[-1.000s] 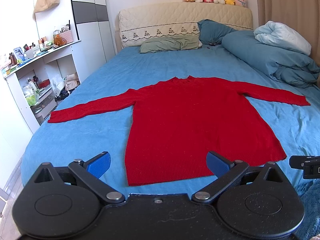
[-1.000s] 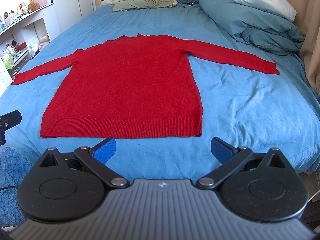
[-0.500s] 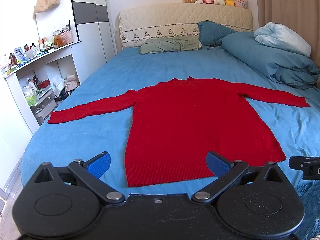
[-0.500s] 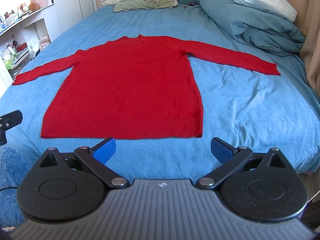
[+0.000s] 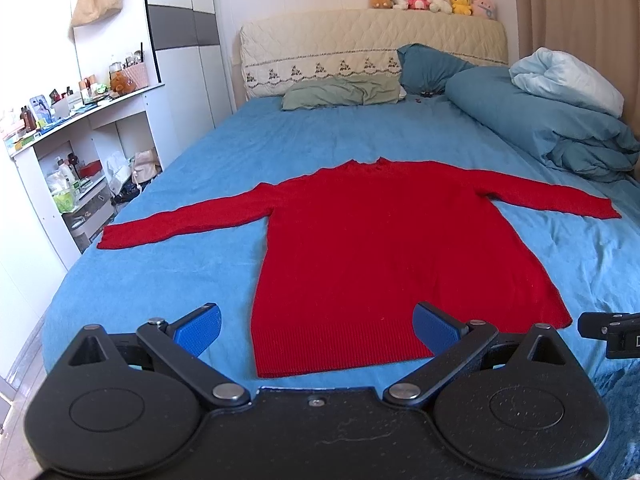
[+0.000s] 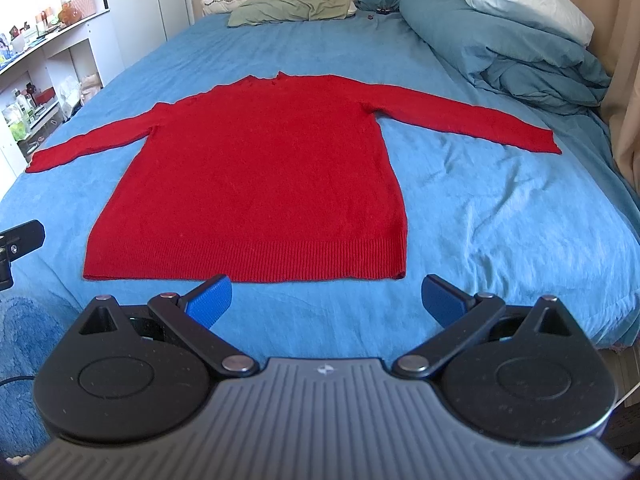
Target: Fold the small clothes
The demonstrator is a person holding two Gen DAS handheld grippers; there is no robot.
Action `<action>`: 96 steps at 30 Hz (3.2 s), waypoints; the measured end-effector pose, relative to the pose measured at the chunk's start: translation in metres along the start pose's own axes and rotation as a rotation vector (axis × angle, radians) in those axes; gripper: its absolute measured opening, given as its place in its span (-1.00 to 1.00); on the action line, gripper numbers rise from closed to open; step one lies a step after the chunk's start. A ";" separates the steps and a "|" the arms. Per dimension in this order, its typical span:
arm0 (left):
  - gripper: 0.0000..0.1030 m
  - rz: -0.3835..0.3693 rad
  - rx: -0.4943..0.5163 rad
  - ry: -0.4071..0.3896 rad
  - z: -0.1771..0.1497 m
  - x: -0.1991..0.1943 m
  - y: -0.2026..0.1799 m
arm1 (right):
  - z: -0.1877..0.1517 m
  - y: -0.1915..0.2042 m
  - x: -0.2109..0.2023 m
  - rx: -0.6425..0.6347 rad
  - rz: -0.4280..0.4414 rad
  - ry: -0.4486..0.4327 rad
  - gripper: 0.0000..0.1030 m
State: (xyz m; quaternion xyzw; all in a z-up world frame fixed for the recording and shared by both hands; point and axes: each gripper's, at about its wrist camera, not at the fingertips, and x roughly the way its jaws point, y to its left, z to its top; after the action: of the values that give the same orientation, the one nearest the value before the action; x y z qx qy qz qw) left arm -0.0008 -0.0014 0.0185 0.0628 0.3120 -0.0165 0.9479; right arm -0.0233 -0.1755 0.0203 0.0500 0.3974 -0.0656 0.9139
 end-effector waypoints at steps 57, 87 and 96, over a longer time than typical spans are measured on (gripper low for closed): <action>1.00 -0.300 0.149 0.285 0.198 0.507 -0.251 | 0.156 -0.371 0.364 0.592 -0.598 -0.223 -0.60; 1.00 -0.120 -0.116 0.148 0.166 0.434 0.087 | 0.240 0.106 0.450 -0.027 0.447 -0.121 -0.62; 1.00 -0.252 -0.181 0.155 0.160 0.432 0.073 | 0.253 0.077 0.433 -0.013 0.442 -0.165 0.57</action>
State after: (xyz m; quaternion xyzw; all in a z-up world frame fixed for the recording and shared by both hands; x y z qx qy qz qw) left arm 0.4459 0.0537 -0.1023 -0.0613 0.3896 -0.1023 0.9132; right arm 0.4640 -0.1709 -0.1224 0.1245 0.3010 0.1347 0.9358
